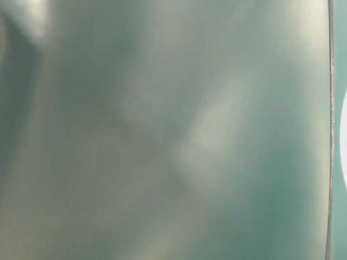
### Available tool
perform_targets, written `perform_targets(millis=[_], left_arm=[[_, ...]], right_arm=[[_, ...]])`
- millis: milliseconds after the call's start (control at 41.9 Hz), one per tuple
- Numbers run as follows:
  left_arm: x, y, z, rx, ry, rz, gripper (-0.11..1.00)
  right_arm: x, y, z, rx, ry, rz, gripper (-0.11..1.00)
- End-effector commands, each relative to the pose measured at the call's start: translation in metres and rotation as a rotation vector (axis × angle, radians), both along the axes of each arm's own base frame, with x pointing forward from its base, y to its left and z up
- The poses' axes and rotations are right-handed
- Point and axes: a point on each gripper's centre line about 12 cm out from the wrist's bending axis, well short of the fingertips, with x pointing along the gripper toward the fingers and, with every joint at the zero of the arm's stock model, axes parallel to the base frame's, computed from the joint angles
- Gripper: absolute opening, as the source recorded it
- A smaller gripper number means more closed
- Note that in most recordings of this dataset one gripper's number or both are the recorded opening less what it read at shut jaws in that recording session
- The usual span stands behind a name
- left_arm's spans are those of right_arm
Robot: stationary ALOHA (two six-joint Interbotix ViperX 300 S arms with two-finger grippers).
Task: Scoop the yellow hexagonal prism block from the bowl with a spoon using the right arm.
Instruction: 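Lift the red spoon up out of the spoon rest with the right gripper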
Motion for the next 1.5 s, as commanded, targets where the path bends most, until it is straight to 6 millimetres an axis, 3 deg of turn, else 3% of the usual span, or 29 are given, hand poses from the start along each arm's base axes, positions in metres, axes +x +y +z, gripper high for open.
perform_targets(millis=[0,1289,1480], left_arm=[[0.002,0.0,0.004,0.003,-0.012,0.001,0.0],[0.002,0.0,0.003,0.003,-0.006,0.001,0.0],[0.002,0.0,0.003,0.003,-0.009,0.001,0.0]], right_arm=[[0.003,0.0,0.004,0.006,-0.022,-0.013,0.58],[0.005,0.007,0.004,0.045,-0.018,-0.019,0.54],[0.005,0.007,0.004,0.042,-0.02,-0.018,0.48]])
